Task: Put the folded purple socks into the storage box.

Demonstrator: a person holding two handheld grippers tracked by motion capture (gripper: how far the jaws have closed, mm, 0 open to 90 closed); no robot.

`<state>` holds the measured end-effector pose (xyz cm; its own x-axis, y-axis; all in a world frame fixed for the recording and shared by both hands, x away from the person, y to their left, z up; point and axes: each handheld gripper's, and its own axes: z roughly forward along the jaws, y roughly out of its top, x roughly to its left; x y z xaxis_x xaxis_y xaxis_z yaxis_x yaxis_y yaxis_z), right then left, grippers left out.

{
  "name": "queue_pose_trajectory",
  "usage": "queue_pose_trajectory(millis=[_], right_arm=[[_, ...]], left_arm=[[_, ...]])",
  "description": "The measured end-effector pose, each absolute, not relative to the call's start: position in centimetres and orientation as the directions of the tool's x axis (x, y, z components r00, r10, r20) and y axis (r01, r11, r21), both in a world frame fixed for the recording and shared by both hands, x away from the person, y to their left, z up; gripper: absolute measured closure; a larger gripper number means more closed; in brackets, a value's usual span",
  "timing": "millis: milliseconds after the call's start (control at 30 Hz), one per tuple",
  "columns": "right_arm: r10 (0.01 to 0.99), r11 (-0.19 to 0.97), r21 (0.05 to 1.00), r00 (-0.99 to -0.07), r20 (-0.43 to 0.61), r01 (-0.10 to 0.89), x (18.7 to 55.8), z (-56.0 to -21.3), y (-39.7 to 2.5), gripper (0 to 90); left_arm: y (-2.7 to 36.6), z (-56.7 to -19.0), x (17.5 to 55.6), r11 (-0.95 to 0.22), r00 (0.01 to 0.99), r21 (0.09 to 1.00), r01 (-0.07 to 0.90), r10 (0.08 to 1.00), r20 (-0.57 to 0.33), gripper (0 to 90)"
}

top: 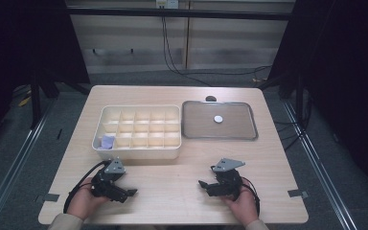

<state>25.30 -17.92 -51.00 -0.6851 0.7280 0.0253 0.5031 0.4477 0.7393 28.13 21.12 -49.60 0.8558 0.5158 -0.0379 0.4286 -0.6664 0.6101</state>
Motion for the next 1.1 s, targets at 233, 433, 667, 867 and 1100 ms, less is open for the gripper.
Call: queue_pose_trajectory(millis=[233,433,667,867,1100], right_arm=[[0.728,0.448,0.739,-0.685,0.025,0.503,25.3,-51.0,-17.9,26.8],[0.728,0.448,0.739,-0.685,0.026,0.503,25.3,-51.0,-17.9,26.7],[0.727,0.448,0.74,-0.686,0.025,0.502,25.3,-51.0,-17.9,26.7],[0.727,0.449,0.739,-0.687,0.025,0.502,25.3,-51.0,-17.9,26.7],[0.726,0.45,0.74,-0.687,0.024,0.5,25.3,-51.0,-17.9,26.7]], left_arm=[[21.0,-49.8,28.0,-0.666,0.859,0.618,0.418,0.511,-0.031,8.6],[20.7,-50.3,27.9,-0.66,0.864,0.633,0.404,0.502,-0.029,0.6],[20.8,-50.5,28.0,-0.641,0.865,0.662,0.389,0.502,-0.023,0.0],[21.0,-50.8,28.0,-0.621,0.87,0.691,0.369,0.492,-0.023,0.0],[21.0,-50.9,28.0,-0.618,0.87,0.691,0.374,0.492,-0.03,0.0]])
